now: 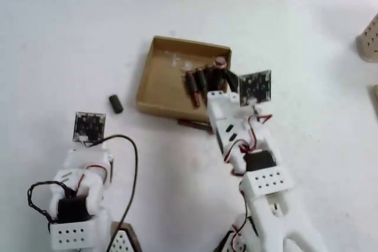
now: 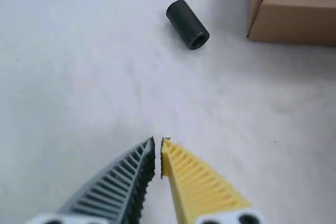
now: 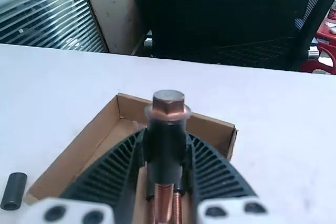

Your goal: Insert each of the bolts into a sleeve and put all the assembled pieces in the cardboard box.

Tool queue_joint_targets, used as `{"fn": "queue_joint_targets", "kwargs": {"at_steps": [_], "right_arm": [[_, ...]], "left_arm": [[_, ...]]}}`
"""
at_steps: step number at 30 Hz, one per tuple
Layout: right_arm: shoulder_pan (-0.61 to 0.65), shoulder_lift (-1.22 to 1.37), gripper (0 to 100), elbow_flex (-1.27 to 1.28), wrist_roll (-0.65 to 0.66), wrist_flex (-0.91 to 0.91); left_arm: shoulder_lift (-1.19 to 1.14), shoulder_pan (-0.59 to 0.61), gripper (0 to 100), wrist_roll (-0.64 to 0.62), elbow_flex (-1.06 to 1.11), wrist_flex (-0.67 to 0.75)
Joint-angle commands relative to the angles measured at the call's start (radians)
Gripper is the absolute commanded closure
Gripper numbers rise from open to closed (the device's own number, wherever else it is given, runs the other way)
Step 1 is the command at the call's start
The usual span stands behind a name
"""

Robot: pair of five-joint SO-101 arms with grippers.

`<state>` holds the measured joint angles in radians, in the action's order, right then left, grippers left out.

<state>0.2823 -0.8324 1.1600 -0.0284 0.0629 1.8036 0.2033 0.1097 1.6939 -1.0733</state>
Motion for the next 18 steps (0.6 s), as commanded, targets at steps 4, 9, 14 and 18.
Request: {"fn": "queue_joint_targets", "kwargs": {"at_steps": [4,9,14,18], "right_arm": [[-0.012,0.199,98.1,-0.397,0.000,0.259],[-0.012,0.458,98.1,-0.667,0.000,0.429],[-0.019,0.696,98.1,-0.914,0.000,0.588],[0.005,0.871,98.1,-1.094,0.005,0.711]], "left_arm": [[0.005,0.015,94,0.011,0.000,-0.011],[0.005,0.015,94,0.011,0.000,-0.011],[0.005,0.015,94,0.012,0.000,-0.011],[0.005,0.015,94,0.012,0.000,-0.011]]}}
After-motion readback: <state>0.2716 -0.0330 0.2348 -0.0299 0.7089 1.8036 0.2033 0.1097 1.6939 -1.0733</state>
